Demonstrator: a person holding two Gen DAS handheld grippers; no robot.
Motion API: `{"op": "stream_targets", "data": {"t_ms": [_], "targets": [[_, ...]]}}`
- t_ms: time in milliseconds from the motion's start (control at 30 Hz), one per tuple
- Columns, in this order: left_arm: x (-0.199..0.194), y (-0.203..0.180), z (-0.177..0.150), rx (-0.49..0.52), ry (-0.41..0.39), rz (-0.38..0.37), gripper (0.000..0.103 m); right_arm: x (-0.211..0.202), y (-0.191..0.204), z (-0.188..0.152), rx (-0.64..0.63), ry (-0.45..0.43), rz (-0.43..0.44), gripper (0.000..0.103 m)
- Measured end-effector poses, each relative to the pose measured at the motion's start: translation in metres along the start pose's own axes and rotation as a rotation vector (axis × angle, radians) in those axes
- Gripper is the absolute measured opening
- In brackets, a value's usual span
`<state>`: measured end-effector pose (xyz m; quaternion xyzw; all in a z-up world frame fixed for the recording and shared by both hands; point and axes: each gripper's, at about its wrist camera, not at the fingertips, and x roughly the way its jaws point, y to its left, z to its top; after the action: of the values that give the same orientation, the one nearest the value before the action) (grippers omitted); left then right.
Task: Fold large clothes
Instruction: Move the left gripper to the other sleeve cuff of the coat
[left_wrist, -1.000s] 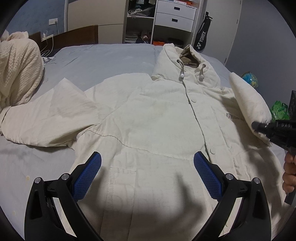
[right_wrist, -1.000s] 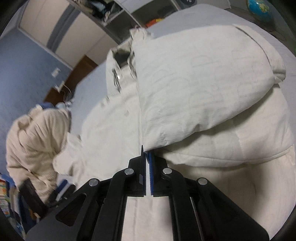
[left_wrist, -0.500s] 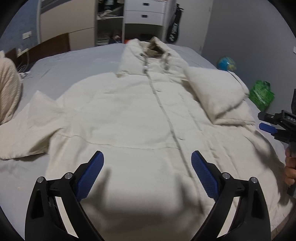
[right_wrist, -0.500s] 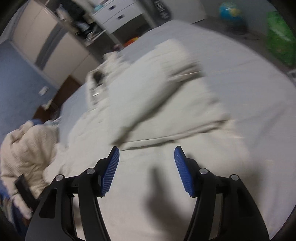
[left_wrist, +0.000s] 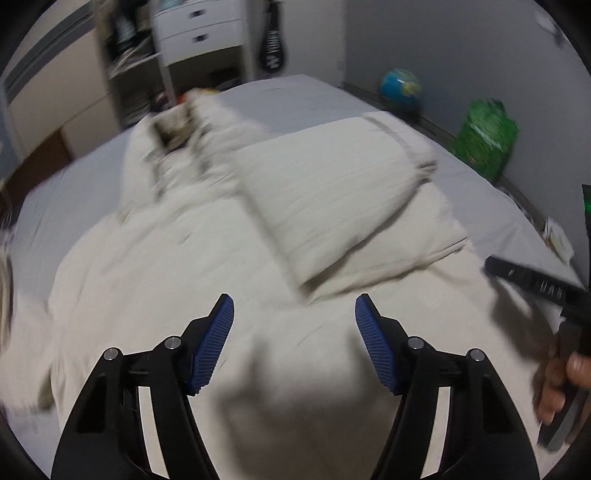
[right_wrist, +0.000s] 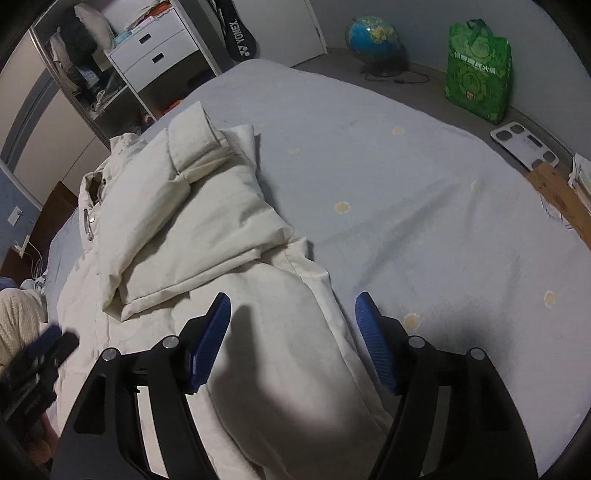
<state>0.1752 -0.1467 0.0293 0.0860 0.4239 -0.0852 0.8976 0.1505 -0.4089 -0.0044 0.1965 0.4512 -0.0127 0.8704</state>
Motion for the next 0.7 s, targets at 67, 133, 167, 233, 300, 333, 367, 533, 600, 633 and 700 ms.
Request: {"op": "stream_targets", "data": {"t_ms": [67, 133, 167, 233, 300, 333, 367, 533, 600, 633, 700], "targets": [[0.009, -0.019, 0.015, 0.052, 0.0, -0.001, 0.067, 0.001, -0.006, -0.001, 0.018, 0.005, 0.011, 0.066], [0.019, -0.039, 0.03, 0.108, 0.006, 0.005, 0.068, 0.005, -0.006, -0.001, 0.032, 0.007, 0.021, 0.066], [0.022, -0.044, 0.033, 0.125, 0.007, 0.005, 0.071, 0.006, -0.008, -0.001, 0.041, 0.009, 0.029, 0.066], [0.032, -0.058, 0.043, 0.171, 0.01, 0.016, 0.079, 0.007, -0.012, -0.001, 0.053, 0.013, 0.039, 0.066], [0.043, -0.07, 0.052, 0.214, 0.016, 0.04, 0.082, 0.008, -0.014, -0.002, 0.066, 0.017, 0.05, 0.066], [0.05, -0.075, 0.055, 0.235, 0.022, 0.054, 0.082, 0.009, -0.015, -0.002, 0.071, 0.018, 0.055, 0.066], [0.055, -0.077, 0.057, 0.246, 0.03, 0.064, 0.082, 0.009, -0.017, -0.002, 0.079, 0.018, 0.062, 0.066], [0.084, -0.088, 0.067, 0.31, 0.09, 0.12, 0.072, 0.012, -0.021, -0.002, 0.101, 0.023, 0.076, 0.066], [0.089, -0.088, 0.072, 0.321, 0.092, 0.135, 0.065, 0.014, -0.021, -0.002, 0.1, 0.022, 0.075, 0.066], [0.09, -0.086, 0.075, 0.318, 0.093, 0.136, 0.055, 0.014, -0.021, -0.002, 0.097, 0.021, 0.074, 0.066], [0.088, -0.082, 0.081, 0.302, 0.092, 0.112, 0.038, 0.014, -0.019, -0.002, 0.09, 0.02, 0.073, 0.066]]}}
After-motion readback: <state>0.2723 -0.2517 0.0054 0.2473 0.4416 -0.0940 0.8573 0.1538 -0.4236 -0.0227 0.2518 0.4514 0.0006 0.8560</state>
